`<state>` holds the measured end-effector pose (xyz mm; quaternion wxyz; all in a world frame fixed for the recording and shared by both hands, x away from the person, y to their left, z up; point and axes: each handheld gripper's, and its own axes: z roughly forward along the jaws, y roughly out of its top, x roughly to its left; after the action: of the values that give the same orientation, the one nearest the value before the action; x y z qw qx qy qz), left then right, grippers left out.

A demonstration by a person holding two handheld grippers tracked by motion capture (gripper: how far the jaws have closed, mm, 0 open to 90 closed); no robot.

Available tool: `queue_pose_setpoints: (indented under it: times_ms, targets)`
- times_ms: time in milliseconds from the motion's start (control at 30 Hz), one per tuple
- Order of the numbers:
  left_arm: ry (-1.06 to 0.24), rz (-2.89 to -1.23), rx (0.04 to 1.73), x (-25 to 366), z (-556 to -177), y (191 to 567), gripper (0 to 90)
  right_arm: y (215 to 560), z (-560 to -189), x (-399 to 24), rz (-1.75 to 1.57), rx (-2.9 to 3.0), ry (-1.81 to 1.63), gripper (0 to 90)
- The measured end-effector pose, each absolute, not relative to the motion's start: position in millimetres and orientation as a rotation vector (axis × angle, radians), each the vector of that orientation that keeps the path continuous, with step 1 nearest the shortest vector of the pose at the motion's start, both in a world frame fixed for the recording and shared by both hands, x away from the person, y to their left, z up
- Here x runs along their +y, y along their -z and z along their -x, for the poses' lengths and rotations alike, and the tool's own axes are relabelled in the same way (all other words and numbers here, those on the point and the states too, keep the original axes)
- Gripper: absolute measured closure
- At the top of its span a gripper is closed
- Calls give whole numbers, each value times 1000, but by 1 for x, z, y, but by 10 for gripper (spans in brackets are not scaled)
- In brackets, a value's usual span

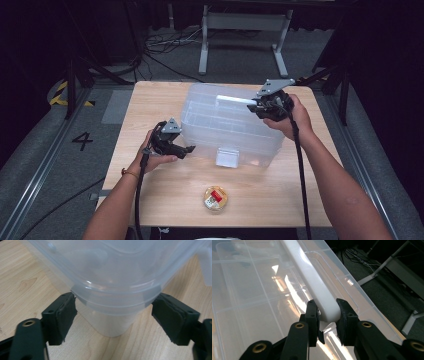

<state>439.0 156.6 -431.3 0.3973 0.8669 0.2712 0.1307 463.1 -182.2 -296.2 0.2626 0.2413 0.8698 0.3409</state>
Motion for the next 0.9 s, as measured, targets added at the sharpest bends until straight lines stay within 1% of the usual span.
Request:
queue_pose_setpoints:
  times_ms: [100,133,233,433,600,733,833,900]
  targets:
    - [-335,-2193,668,152,-433,428,281,296,-463,-185,-648,2346,-901,730]
    - [-329,-2189,654,150,-430,426,281,297,-463,-188,-652,2340,-895,726]
    - [-356,-2206,611,142,-419,426,328,296,-464,-199,-653,2343,-886,720]
    - [-362,-2219,604,138,-408,424,372,296,-467,-206,-664,2345,-899,714]
    - [-350,-2211,607,144,-404,423,373,296,-470,-205,-672,2347,-925,714]
    - [-380,-2170,623,156,-396,416,381,295,-472,-203,-679,2344,-941,714]
    - [-394,-2154,621,163,-388,409,420,292,-474,-203,-696,2342,-945,714]
    - [-406,-2153,611,166,-384,406,470,290,-475,-203,-702,2351,-938,714]
